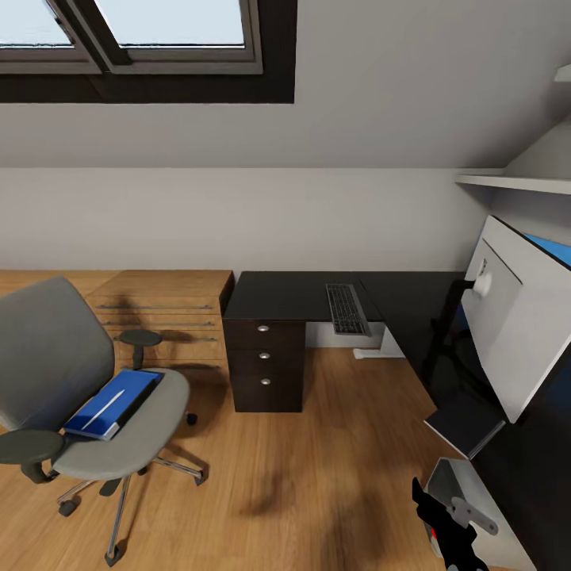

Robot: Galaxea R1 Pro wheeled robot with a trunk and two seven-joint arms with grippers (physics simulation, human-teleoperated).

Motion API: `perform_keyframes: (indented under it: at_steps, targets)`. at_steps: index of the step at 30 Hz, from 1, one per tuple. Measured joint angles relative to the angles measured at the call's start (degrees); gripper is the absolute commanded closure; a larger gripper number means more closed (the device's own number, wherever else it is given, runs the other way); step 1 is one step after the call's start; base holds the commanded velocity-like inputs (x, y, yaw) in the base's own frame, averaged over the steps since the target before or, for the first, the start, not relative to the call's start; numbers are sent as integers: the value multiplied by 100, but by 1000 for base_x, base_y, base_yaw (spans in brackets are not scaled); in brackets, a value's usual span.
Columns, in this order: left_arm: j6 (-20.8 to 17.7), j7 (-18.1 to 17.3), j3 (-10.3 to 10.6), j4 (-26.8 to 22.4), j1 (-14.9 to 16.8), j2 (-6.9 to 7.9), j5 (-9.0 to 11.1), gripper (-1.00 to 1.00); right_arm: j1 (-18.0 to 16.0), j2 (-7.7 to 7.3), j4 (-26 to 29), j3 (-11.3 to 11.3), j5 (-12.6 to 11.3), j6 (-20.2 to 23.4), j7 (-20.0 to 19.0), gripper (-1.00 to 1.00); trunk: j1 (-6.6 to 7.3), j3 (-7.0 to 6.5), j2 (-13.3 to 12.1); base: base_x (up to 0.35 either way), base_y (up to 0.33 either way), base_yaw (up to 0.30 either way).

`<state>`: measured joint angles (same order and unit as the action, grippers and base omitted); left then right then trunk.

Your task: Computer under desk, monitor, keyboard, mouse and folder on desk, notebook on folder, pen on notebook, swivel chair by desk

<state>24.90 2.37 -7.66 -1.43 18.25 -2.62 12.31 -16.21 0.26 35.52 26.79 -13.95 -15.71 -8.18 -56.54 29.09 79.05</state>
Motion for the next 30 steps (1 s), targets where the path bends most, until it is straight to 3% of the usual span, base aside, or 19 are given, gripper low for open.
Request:
perform_keyframes:
  at_steps: [15,30]
  targets:
    - [4,-3,-1,0,-1,47,1,-100,0,8,-26,-59,5,-1,1,-100,1,0,0,16,0,0]
    - [15,-43,0,0,-1,121,2,-100,0,13,-40,-281,6,-2,3,-100,4,0,0,294,0,0]
